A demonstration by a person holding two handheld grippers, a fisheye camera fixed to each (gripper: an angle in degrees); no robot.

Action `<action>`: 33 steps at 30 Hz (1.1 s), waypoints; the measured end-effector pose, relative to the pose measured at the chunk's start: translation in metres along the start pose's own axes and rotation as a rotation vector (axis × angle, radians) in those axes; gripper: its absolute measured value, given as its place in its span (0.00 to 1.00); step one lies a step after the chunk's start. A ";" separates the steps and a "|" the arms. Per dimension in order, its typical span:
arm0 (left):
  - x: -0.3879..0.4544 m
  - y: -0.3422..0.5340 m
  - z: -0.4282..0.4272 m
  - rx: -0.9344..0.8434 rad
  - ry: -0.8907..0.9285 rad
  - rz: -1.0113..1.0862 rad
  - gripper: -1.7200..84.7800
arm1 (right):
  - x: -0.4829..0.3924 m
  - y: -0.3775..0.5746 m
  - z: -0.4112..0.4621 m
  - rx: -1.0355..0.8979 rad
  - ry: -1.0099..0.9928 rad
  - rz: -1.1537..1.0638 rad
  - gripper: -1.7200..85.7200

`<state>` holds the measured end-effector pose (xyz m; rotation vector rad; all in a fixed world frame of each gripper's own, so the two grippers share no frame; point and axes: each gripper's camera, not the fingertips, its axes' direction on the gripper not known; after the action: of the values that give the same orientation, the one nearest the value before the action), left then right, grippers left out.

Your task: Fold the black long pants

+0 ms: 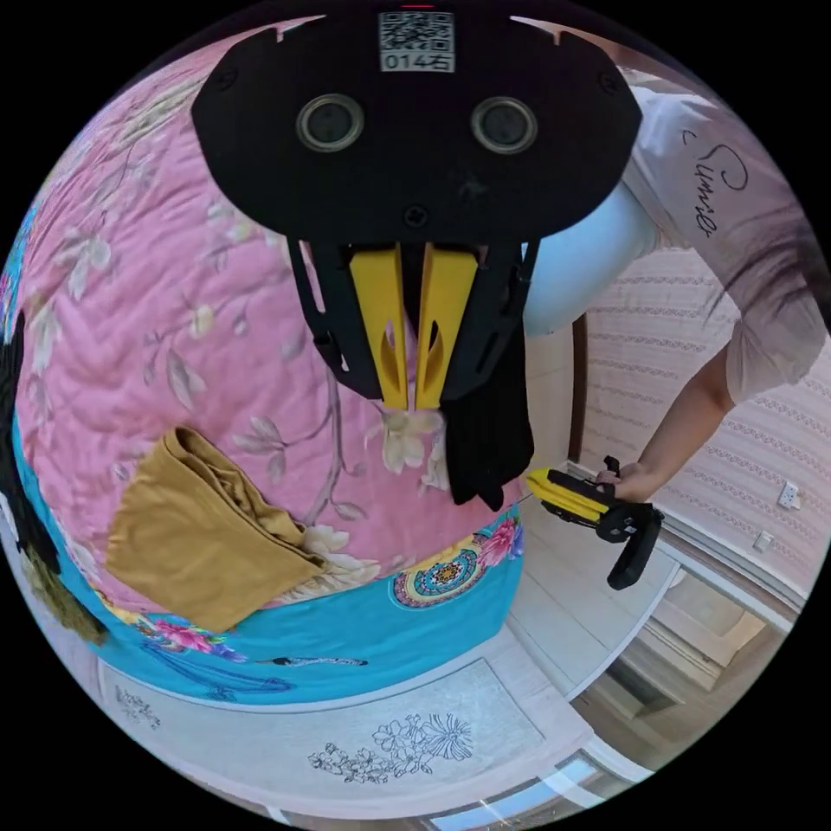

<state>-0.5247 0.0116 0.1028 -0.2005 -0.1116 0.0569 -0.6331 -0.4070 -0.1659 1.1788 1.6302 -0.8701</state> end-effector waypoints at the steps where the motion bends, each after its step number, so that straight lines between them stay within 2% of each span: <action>1: 0.015 0.010 -0.013 0.036 -0.038 0.021 0.02 | -0.003 0.035 -0.019 0.053 0.037 0.011 0.02; 4: 0.061 0.032 -0.032 0.117 -0.170 0.072 0.01 | -0.008 0.140 -0.060 0.119 0.193 0.126 0.02; 6: 0.124 0.048 -0.030 0.179 -0.237 0.176 0.01 | -0.013 0.212 -0.078 0.125 0.314 0.235 0.02; 8: 0.176 0.053 -0.014 0.219 -0.223 0.258 0.01 | -0.024 0.304 -0.097 0.108 0.426 0.419 0.02; 11: 0.271 0.045 0.038 0.225 -0.118 0.396 0.01 | -0.044 0.401 -0.113 0.121 0.481 0.628 0.02; 14: 0.372 0.028 0.096 0.246 -0.027 0.460 0.01 | -0.063 0.461 -0.114 0.168 0.491 0.710 0.02; 17: 0.472 0.012 0.143 0.254 0.039 0.581 0.01 | -0.084 0.466 -0.098 0.116 0.583 0.566 0.02; 19: 0.530 0.001 0.185 0.209 -0.098 0.659 0.01 | -0.088 0.458 -0.087 0.096 0.645 0.485 0.02; 22: 0.561 -0.011 0.222 0.151 -0.196 0.663 0.01 | -0.076 0.453 -0.077 0.123 0.690 0.439 0.02; 24: 0.574 -0.021 0.263 0.060 -0.157 0.639 0.01 | -0.053 0.457 -0.067 0.100 0.623 0.479 0.02; 26: 0.581 -0.018 0.279 0.102 -0.146 0.634 0.01 | -0.017 0.474 -0.040 0.031 0.452 0.558 0.02; 27: 0.586 -0.019 0.282 0.093 -0.134 0.624 0.01 | -0.017 0.483 -0.043 0.095 0.459 0.546 0.02; 31: 0.616 -0.030 0.280 0.041 -0.128 0.612 0.01 | -0.002 0.526 -0.066 0.046 0.320 0.558 0.01; 33: 0.628 -0.031 0.292 0.021 -0.139 0.613 0.01 | -0.002 0.544 -0.078 0.109 0.340 0.552 0.01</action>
<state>0.0664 0.0806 0.4590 -0.2041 -0.1855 0.6824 -0.1335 -0.1775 -0.1545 1.8164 1.4063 -0.4213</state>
